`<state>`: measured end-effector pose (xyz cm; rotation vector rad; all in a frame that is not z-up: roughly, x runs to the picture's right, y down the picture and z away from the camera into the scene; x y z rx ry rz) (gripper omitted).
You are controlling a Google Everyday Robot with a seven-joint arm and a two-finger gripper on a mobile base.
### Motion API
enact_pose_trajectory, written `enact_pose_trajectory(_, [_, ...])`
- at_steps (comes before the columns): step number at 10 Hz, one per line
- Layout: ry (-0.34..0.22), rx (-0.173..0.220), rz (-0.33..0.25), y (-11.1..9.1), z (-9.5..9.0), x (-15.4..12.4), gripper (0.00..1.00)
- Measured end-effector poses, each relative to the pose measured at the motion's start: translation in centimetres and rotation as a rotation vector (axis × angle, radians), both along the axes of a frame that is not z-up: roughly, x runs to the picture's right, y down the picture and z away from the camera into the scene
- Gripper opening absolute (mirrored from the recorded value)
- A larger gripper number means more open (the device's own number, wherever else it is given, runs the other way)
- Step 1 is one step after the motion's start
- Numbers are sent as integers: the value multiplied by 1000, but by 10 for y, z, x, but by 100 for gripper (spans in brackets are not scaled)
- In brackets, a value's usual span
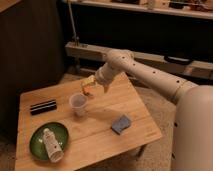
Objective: Pick up the ceramic cup
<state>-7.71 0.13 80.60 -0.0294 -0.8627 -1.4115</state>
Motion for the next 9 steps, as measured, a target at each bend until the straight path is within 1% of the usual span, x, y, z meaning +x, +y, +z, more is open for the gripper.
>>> enact_pose_trajectory(1, [-5,-12,-16,7,5,-9,80])
enact_pose_trajectory(3, [-11,-36,-29,19,13,-16,80])
enact_pose_trajectory(6, [-30,-72,-36,35,21,-19,80])
enact_pose_trajectory(9, [-45,-96,-46,48,25,-23,80])
